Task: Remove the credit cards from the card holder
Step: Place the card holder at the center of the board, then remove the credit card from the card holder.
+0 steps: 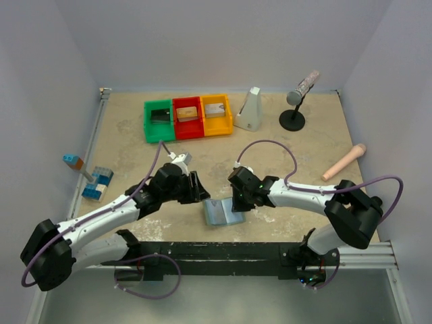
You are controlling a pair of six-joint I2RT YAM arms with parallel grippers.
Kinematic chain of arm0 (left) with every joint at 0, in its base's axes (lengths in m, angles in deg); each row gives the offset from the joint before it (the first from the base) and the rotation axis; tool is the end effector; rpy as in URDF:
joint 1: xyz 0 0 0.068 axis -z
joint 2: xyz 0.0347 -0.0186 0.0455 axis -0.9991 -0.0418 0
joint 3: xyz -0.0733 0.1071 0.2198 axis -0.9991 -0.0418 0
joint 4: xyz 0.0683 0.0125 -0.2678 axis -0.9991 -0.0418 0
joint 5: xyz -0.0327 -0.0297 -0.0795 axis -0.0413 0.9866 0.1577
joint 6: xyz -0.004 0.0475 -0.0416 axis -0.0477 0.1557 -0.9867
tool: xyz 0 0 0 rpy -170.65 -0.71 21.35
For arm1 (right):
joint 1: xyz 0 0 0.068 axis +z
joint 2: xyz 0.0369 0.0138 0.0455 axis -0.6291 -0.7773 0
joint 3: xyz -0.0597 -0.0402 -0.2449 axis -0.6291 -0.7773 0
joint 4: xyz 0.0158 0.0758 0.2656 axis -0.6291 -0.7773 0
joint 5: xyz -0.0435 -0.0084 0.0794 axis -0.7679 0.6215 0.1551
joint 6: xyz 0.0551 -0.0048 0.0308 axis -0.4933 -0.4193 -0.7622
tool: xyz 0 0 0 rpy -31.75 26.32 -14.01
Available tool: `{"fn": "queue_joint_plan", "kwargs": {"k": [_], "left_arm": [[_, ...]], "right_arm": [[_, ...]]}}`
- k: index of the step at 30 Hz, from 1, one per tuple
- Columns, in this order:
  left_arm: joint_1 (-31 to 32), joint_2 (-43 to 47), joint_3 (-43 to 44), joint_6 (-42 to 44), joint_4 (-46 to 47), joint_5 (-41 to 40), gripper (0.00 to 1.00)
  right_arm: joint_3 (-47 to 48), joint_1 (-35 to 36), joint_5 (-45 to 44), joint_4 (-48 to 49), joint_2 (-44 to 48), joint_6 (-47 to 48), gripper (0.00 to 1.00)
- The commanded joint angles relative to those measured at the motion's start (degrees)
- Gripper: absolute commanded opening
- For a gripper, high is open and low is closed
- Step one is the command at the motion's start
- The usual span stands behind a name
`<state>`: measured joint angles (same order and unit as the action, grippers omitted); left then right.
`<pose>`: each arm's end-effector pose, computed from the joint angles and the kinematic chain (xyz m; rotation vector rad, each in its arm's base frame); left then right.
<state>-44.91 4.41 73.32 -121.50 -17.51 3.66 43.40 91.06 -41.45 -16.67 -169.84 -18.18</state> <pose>0.1791 -0.1722 0.1811 -0.1010 2.4357 -0.9344 0.1793 0.2276 0.1207 -0.0973 2.7573 0.4948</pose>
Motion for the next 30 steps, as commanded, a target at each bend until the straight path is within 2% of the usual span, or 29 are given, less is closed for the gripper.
{"fn": "queue_joint_plan", "kwargs": {"k": [1,9,22,30], "left_arm": [[4.05,-2.71,2.81,0.05,6.31,4.79,0.48],[6.35,-9.75,-2.01,-2.23,13.70,6.02,0.40],[6.26,-13.53,-7.11,-3.55,12.03,-1.10,0.39],[6.17,-14.76,-8.17,-3.55,12.65,-2.95,0.39]], "right_arm": [[1.32,-0.04,-1.32,-1.02,1.01,0.27,0.00],[0.53,0.13,0.17,0.21,2.42,0.26,0.00],[-1.50,1.10,1.76,3.55,6.90,0.79,0.00],[-0.71,1.54,7.64,6.63,6.47,2.37,0.02]]}}
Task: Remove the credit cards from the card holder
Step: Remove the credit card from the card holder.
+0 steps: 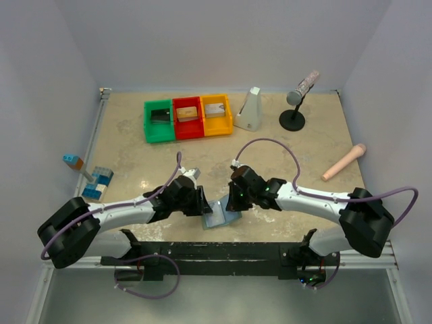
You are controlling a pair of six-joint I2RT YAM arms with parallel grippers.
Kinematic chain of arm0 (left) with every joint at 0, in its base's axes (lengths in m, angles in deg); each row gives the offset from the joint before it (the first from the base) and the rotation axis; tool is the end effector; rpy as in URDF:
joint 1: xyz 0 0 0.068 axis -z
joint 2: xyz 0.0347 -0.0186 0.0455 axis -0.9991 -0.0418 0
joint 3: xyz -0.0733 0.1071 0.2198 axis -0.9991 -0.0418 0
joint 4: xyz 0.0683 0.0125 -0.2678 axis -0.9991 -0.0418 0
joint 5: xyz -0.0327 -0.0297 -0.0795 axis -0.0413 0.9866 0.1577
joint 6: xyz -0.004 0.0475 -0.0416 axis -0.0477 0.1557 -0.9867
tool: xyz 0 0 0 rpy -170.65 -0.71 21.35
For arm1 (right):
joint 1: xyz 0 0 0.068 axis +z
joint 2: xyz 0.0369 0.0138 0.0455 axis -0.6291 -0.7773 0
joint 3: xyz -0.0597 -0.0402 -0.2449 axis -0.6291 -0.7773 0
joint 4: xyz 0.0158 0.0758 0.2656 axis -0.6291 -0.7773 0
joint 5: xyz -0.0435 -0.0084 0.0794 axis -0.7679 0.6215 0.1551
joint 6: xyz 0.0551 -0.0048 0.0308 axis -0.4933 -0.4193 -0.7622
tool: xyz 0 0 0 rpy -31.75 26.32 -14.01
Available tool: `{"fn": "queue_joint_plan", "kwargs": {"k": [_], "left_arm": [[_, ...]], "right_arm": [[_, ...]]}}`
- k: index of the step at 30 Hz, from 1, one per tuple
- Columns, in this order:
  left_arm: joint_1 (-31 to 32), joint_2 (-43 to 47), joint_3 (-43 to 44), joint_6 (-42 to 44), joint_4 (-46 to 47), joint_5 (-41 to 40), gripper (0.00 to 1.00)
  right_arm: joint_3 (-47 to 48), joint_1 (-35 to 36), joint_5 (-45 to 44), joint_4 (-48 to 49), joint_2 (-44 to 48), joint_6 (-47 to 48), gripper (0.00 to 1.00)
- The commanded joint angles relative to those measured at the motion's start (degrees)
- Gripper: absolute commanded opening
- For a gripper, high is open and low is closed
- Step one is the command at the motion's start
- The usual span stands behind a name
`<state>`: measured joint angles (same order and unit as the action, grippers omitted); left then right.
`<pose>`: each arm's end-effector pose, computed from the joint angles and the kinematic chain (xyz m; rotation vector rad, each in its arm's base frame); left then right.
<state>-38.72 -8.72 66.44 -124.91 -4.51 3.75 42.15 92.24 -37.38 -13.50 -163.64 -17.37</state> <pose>0.1612 -0.1926 0.1085 -0.0537 2.5924 -0.9070 0.1711 0.2323 0.1468 -0.1683 2.6730 0.7004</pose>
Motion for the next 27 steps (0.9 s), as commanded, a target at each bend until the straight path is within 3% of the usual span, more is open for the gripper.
{"fn": "queue_joint_plan", "kwargs": {"k": [1,19,27], "left_arm": [[-0.02,-1.97,-1.46,-0.05,-0.36,-3.21,0.39],[-2.56,-1.98,-0.41,3.11,-5.01,-5.85,0.38],[-2.56,3.11,2.84,5.30,-8.17,-5.85,0.40]], "right_arm": [[0.80,0.36,4.10,3.89,-0.09,1.65,0.04],[-6.92,-2.01,1.47,7.05,-2.38,-2.91,0.06],[-7.99,-2.01,0.42,6.10,-0.46,-3.45,0.05]]}}
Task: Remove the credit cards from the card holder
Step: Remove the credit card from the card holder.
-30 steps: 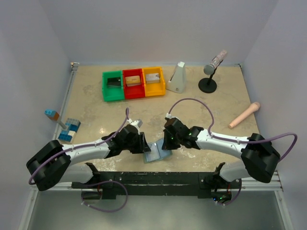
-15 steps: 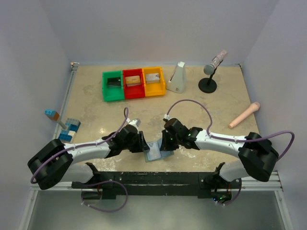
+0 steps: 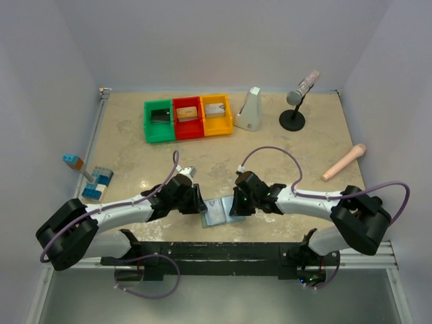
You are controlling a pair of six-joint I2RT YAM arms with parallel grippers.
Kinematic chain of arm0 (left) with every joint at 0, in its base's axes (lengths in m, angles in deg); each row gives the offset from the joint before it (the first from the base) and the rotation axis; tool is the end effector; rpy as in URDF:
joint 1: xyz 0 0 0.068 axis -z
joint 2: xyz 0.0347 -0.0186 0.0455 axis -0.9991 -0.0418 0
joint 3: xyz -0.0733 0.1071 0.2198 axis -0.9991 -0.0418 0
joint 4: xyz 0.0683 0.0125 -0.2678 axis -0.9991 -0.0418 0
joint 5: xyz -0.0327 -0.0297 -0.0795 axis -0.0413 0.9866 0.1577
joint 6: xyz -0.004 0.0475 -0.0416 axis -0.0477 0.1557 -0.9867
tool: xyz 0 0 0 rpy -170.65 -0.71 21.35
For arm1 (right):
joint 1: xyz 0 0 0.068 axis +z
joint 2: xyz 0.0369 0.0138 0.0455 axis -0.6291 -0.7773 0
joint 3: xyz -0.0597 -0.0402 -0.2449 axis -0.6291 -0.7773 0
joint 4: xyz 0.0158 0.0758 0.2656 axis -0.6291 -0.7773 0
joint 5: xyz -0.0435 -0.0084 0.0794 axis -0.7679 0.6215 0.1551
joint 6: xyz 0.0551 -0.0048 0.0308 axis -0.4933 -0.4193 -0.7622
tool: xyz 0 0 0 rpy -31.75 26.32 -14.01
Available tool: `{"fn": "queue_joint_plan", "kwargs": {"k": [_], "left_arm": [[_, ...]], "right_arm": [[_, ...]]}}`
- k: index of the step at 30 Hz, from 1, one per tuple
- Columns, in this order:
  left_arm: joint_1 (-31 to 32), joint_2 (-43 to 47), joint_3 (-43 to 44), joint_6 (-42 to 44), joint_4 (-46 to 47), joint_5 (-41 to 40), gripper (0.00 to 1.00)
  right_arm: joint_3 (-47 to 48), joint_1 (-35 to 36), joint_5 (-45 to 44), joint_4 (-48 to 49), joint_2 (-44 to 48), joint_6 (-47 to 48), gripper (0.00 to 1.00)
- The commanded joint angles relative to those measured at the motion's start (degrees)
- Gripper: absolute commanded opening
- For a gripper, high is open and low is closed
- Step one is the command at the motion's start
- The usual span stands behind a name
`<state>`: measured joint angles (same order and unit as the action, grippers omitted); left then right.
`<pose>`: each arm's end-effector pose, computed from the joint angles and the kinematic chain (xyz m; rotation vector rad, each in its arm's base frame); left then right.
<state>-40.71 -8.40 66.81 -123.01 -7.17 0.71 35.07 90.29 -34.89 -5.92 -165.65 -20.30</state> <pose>0.1680 -0.1833 0.1077 -0.0848 2.5849 -0.8019 0.1682 0.2164 0.1092 -0.0731 2.7261 0.7248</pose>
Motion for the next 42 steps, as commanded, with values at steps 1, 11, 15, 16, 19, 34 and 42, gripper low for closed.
{"fn": "queue_joint_plan", "kwargs": {"k": [1,11,15,16,19,34,42], "left_arm": [[-0.58,3.49,2.91,3.49,-6.12,-2.81,0.40],[-0.58,10.09,5.64,4.72,-9.91,-2.20,0.43],[-0.58,10.44,5.55,4.11,-7.81,0.26,0.43],[-0.58,10.27,5.38,3.85,-6.66,1.23,0.43],[-0.49,9.30,4.32,2.97,-3.76,3.25,0.42],[-0.40,3.77,-1.92,-0.46,6.79,5.45,0.40],[-0.40,0.07,-2.62,-1.16,8.20,4.93,0.37]], "right_arm": [[-0.64,-0.07,-2.77,-2.45,2.61,-0.34,0.05],[4.80,0.11,-9.36,-12.55,12.98,4.05,0.13],[7.35,1.33,-9.28,-12.56,15.97,7.83,0.17],[8.14,2.12,-9.37,-12.30,16.50,8.79,0.19],[10.86,4.41,-6.57,-9.58,16.51,11.95,0.30],[7.71,4.77,5.40,5.63,2.36,5.82,0.49],[4.73,3.01,4.69,8.26,-1.34,4.23,0.41]]}}
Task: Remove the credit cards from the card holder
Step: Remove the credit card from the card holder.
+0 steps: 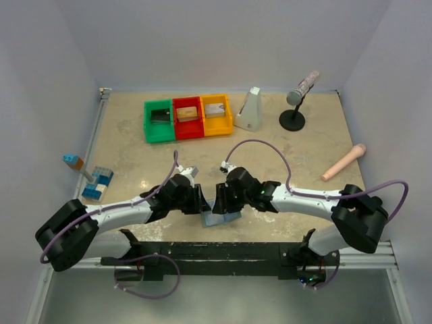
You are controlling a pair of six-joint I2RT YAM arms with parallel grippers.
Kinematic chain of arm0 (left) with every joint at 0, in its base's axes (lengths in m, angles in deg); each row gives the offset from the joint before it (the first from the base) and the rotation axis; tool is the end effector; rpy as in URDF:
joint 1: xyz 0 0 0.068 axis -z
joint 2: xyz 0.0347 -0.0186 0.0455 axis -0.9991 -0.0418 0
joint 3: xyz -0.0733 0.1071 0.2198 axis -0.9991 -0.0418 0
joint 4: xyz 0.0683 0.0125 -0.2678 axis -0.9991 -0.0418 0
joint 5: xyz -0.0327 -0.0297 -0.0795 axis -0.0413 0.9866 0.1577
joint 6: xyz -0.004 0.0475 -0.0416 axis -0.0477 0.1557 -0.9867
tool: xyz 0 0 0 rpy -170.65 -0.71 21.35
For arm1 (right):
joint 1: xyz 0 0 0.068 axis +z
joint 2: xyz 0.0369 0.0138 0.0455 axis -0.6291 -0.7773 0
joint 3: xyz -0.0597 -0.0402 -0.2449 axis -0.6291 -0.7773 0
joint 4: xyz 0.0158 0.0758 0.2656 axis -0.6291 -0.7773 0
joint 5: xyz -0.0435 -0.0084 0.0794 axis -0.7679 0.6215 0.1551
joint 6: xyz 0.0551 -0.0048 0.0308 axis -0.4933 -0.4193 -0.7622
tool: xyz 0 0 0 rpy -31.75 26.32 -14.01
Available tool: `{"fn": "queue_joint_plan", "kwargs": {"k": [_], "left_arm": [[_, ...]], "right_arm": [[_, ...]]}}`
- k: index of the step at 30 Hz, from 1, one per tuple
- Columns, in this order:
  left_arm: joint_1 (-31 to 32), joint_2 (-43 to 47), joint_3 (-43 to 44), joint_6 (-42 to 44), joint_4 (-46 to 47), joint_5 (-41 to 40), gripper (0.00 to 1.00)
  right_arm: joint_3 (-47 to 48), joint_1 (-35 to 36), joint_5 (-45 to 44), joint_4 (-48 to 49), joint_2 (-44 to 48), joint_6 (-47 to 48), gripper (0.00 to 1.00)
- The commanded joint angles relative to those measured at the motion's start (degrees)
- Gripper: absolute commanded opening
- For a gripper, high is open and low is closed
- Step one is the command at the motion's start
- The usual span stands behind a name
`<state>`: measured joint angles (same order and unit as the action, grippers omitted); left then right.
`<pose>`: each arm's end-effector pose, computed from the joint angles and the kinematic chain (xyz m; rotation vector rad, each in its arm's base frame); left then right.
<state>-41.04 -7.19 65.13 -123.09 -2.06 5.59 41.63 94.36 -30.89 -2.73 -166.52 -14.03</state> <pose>0.1665 -0.1857 0.1114 -0.0423 2.5456 -0.9498 0.1675 0.2556 0.1450 -0.3498 2.5848 0.9167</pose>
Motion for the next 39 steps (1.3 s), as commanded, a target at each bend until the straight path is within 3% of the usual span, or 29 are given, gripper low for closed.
{"fn": "queue_joint_plan", "kwargs": {"k": [1,13,39], "left_arm": [[-0.07,-1.22,-1.03,-1.16,3.17,0.05,0.37],[-0.07,-2.54,-1.56,-1.16,3.52,-0.91,0.36],[-0.07,-5.35,-1.73,-0.29,0.71,-5.04,0.32]], "right_arm": [[-2.36,-1.41,1.13,5.77,-0.81,-2.04,0.41],[-6.58,-3.08,2.36,11.66,-3.72,-3.98,0.41],[-12.73,-5.63,4.21,17.64,0.33,-8.10,0.42]]}}
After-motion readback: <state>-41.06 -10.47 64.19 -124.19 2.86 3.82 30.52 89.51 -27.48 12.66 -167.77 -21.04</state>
